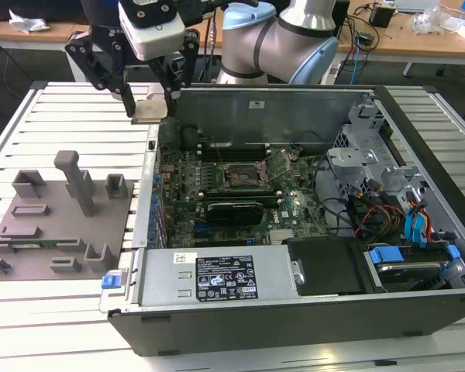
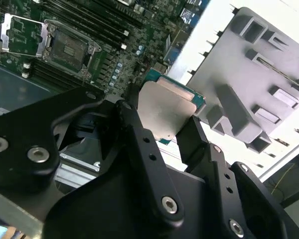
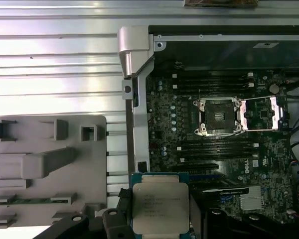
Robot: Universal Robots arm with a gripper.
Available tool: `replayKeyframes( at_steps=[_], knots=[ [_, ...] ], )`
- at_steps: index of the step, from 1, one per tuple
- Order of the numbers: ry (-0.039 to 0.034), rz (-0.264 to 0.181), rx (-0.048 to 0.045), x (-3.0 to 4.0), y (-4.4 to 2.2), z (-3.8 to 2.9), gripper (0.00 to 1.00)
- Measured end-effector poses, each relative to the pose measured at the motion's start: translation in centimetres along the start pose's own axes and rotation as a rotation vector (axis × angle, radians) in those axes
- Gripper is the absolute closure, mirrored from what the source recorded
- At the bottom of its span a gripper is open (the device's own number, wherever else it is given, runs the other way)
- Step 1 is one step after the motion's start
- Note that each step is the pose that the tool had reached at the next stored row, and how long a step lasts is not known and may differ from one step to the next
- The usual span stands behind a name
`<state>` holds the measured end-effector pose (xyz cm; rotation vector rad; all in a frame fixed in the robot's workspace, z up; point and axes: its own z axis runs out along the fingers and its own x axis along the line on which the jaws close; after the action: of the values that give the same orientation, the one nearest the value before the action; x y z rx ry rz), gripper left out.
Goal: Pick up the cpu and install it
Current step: 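Pick up the cpu and move it towards the insertion slot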
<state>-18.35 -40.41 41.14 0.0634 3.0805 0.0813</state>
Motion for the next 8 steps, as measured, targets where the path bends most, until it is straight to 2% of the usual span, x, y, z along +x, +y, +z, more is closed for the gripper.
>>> replayKeyframes(
  at_steps=[1,2,3,8],
  knots=[
    [0.0001,0.000,0.0001,-0.01,0.00,0.00,0.45],
    [0.0007,0.000,0.0000,-0.30,0.02,0.02,0.45],
    [0.0027,0.000,0.0002,-0.95,0.04,0.06,0.45],
    [0.0075,0.000,0.0002,-3.28,0.13,0.22,0.45]
  ],
)
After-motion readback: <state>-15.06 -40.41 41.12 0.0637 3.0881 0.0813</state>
